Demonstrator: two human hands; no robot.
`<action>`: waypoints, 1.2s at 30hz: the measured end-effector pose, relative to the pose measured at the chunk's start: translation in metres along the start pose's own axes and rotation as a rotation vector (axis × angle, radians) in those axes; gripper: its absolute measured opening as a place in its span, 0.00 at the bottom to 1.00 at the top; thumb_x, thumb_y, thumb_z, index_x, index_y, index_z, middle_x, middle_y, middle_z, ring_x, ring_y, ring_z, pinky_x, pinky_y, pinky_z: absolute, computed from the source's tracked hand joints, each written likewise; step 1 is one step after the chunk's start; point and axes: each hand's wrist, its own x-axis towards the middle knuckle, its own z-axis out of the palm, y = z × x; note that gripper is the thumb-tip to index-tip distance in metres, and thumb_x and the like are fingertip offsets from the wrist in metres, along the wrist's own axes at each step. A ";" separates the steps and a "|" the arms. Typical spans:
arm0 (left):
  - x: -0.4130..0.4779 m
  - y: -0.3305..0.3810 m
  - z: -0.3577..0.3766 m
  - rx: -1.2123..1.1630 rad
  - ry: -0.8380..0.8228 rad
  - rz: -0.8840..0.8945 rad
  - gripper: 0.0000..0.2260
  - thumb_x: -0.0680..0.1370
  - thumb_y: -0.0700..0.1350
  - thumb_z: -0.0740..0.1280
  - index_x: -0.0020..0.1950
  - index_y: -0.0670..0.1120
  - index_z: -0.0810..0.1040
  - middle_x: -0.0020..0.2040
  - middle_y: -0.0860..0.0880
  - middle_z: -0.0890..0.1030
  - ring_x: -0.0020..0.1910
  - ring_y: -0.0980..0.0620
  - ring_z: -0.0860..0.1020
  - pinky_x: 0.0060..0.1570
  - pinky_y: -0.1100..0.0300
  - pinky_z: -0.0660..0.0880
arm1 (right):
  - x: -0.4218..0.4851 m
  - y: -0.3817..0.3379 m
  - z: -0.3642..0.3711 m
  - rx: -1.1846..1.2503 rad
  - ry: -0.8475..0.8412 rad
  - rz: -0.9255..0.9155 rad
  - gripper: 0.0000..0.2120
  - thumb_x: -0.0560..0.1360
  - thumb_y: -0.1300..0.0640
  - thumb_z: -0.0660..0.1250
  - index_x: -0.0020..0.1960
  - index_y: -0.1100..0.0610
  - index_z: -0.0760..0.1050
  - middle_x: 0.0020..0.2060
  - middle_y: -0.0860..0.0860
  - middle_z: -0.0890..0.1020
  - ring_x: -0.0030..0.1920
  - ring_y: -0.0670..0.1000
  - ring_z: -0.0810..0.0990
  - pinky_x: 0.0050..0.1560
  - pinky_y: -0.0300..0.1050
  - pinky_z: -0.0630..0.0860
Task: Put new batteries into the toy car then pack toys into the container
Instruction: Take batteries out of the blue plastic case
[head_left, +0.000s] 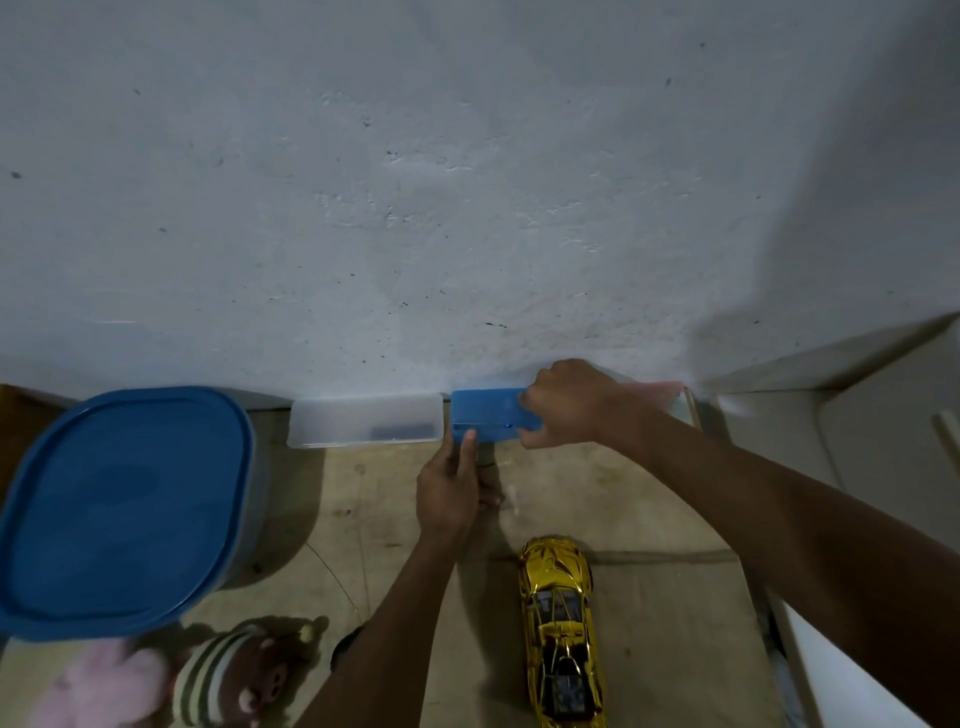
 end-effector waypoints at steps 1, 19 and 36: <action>0.000 0.000 0.000 -0.008 -0.001 -0.002 0.13 0.82 0.54 0.61 0.62 0.51 0.78 0.32 0.45 0.83 0.28 0.43 0.83 0.35 0.44 0.83 | 0.000 0.001 -0.001 -0.005 0.003 -0.014 0.24 0.74 0.39 0.62 0.57 0.57 0.78 0.41 0.53 0.77 0.37 0.51 0.71 0.41 0.44 0.68; 0.006 -0.010 0.002 -0.203 0.124 -0.117 0.08 0.81 0.45 0.66 0.54 0.56 0.82 0.42 0.42 0.86 0.39 0.44 0.85 0.44 0.45 0.84 | -0.015 -0.011 0.038 0.296 0.812 0.256 0.07 0.71 0.53 0.72 0.43 0.57 0.85 0.40 0.52 0.84 0.38 0.52 0.82 0.39 0.43 0.76; -0.002 -0.004 -0.011 -0.381 0.020 -0.214 0.16 0.83 0.42 0.62 0.71 0.42 0.73 0.44 0.43 0.86 0.31 0.50 0.85 0.35 0.62 0.82 | -0.054 -0.014 0.048 0.821 0.562 0.606 0.02 0.76 0.57 0.70 0.47 0.54 0.81 0.43 0.49 0.85 0.42 0.48 0.83 0.41 0.45 0.81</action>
